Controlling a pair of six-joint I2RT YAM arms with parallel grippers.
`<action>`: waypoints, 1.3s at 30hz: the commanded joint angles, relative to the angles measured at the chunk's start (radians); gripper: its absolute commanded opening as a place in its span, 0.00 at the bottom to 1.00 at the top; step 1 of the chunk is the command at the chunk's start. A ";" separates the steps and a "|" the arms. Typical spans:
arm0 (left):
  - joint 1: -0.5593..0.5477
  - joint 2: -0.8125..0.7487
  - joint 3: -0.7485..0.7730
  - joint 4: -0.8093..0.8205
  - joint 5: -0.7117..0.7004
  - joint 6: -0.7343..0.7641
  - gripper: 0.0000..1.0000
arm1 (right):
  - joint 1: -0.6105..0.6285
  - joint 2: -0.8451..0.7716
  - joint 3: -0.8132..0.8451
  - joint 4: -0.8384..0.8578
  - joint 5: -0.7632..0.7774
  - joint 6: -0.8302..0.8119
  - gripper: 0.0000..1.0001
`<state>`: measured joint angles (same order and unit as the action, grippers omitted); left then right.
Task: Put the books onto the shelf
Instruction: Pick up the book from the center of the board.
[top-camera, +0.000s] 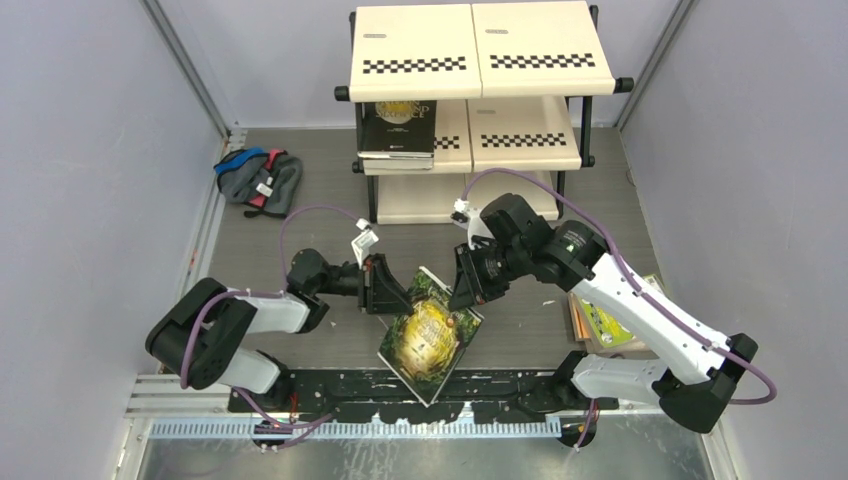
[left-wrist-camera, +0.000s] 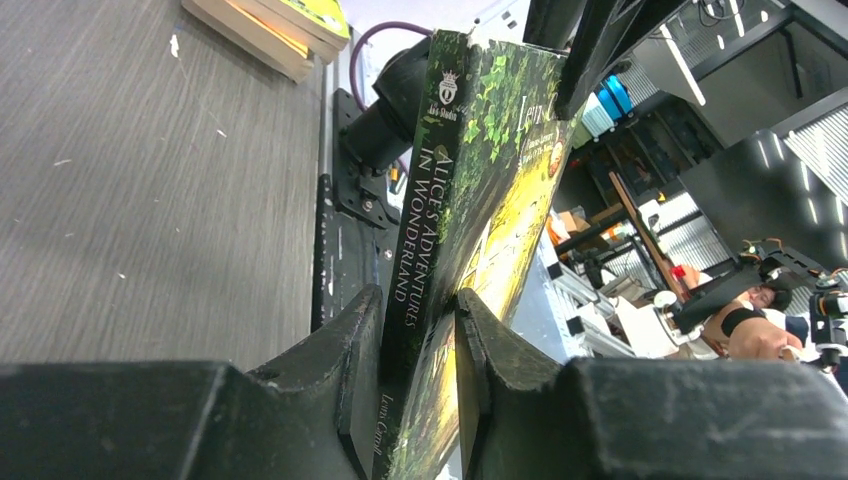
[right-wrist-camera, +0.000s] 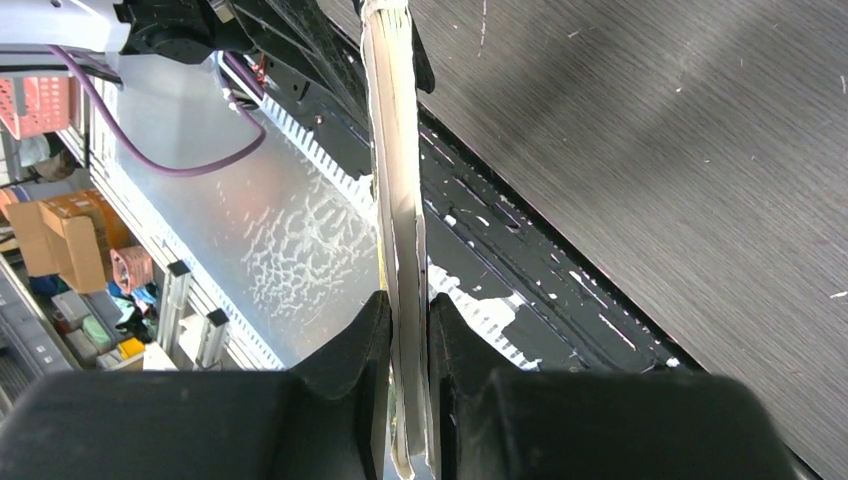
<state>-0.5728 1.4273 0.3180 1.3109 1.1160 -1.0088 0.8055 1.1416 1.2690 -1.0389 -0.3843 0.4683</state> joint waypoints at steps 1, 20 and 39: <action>-0.064 -0.038 0.070 0.120 0.027 -0.058 0.19 | -0.018 0.046 -0.015 0.296 0.083 0.030 0.01; 0.027 -0.103 0.027 0.120 -0.131 -0.061 0.00 | -0.039 -0.001 -0.073 0.289 0.260 0.015 0.38; 0.062 -0.117 0.004 0.009 -0.236 0.010 0.00 | -0.062 -0.068 -0.144 0.336 0.346 0.019 0.61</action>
<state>-0.5137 1.3495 0.3138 1.2800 0.9119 -1.0119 0.7486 1.1145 1.1332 -0.7624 -0.0917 0.4747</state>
